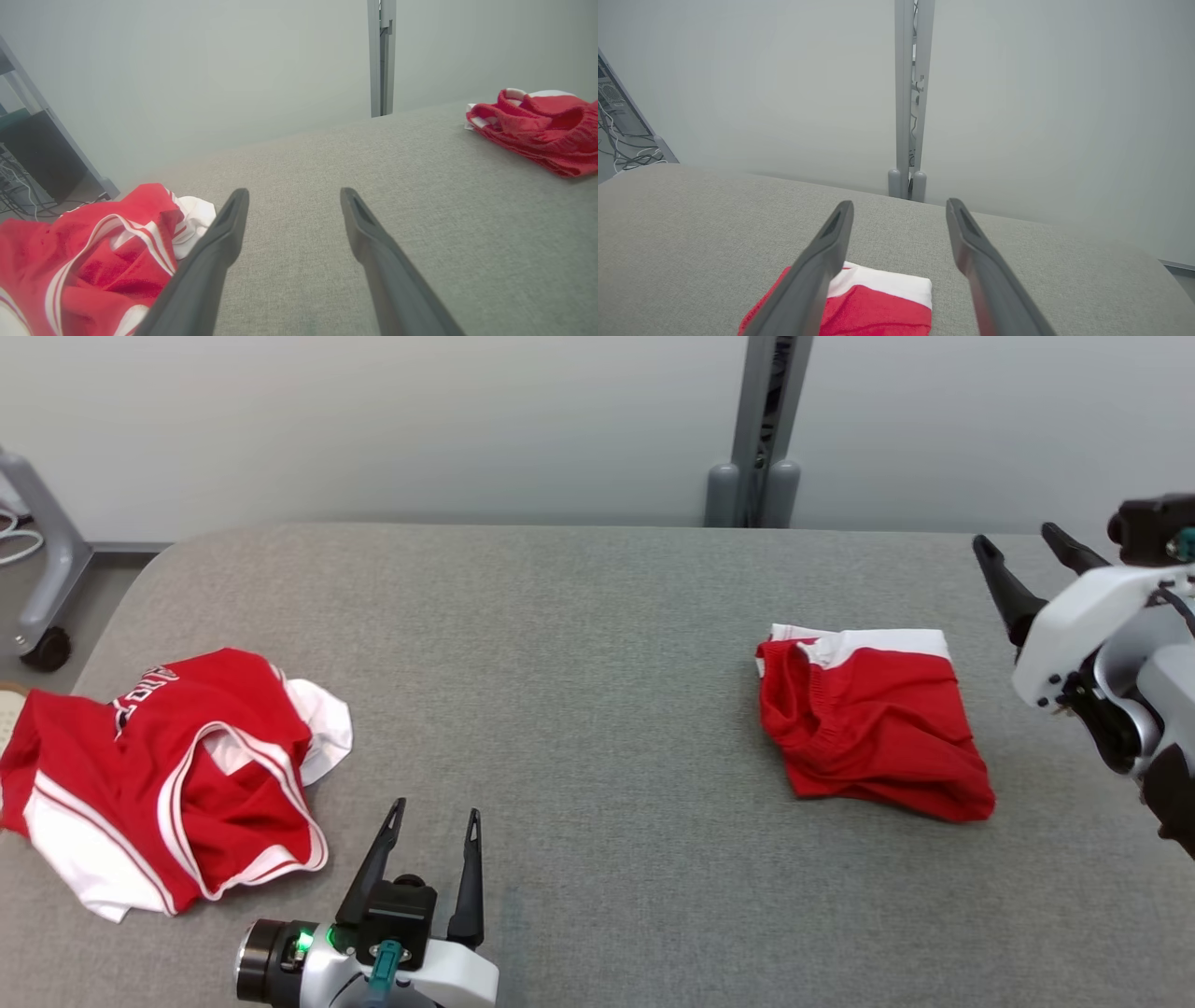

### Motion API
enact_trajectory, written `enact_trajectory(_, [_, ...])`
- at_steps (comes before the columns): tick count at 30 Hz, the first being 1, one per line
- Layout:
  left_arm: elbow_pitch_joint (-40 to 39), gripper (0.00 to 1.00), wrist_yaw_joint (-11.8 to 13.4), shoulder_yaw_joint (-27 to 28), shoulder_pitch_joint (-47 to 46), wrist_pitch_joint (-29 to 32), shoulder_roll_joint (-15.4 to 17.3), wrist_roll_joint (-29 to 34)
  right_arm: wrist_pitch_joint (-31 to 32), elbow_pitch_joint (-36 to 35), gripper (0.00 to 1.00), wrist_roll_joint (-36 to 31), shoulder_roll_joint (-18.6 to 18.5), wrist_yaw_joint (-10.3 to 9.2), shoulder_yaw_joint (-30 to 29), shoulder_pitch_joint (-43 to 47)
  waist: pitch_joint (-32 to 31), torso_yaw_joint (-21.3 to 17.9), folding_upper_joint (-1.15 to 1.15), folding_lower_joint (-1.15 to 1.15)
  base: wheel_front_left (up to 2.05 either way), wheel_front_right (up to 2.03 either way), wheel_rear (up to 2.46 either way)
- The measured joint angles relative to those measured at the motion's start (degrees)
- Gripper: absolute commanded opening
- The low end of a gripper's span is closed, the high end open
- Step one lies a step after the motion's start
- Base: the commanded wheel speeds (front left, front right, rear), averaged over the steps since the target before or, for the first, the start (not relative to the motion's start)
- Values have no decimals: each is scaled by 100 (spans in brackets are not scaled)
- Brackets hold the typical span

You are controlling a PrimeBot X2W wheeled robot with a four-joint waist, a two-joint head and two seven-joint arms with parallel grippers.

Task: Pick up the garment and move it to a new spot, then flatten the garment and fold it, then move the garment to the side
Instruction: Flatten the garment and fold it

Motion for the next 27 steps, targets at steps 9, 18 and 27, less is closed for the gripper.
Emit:
enact_trajectory(9, [-372, 100, 10, 238, 154, 0, 5, 44, -285, -323, 100, -1057, -218, -1, -1716, 641, -98, -373, 0, 0, 0, 0, 0])
enact_trajectory(18, [-637, 100, -45, 368, 265, 0, -7, 71, -285, -1616, 100, -3111, 296, -1, -4664, 2806, -111, -554, 0, 0, 0, 0, 0])
enact_trajectory(27, [-884, 100, -93, 463, 383, 0, -19, 101, -298, -2648, 100, -4445, 1234, -1, -6290, 4219, -97, -578, 0, 0, 0, 0, 0])
